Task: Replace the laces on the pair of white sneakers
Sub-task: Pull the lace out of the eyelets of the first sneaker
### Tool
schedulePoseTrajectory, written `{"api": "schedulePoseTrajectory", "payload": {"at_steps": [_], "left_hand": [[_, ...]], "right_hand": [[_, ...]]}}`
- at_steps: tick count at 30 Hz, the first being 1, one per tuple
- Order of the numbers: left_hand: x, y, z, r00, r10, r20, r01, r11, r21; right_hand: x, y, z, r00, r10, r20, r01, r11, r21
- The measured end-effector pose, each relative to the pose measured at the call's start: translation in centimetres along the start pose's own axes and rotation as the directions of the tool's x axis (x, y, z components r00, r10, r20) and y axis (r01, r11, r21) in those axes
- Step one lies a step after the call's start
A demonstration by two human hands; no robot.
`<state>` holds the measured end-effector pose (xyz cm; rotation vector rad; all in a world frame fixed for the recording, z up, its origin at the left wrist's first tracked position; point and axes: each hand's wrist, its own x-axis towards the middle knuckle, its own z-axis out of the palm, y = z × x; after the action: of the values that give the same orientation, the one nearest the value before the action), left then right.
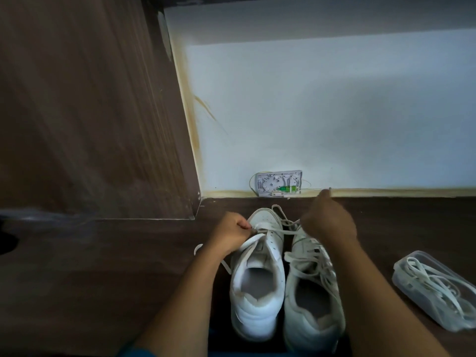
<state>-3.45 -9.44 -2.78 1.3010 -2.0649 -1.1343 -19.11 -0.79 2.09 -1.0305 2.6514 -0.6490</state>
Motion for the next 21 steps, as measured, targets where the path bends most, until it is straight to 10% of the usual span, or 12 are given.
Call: {"api": "schedulePoseTrajectory", "payload": {"at_steps": [9,15,21], "left_hand": [[0.4,0.7,0.4,0.988,0.151,-0.027,-0.137,0.951,0.277],[0.4,2.0,1.0,0.996,0.023,-0.088,-0.050,0.945,-0.324],[-0.4,1.0,-0.1,0.996,0.015,0.083,0.002,0.979,-0.205]], "right_hand": [[-1.0,-3.1,3.8,0.784,-0.603,0.150,0.604,0.796,0.039],[-1.2,-2.8,4.1,0.796,-0.597,0.101,0.589,0.802,0.094],[-0.9,-2.8,4.2,0.898,-0.438,0.041,0.392,0.841,0.373]]}}
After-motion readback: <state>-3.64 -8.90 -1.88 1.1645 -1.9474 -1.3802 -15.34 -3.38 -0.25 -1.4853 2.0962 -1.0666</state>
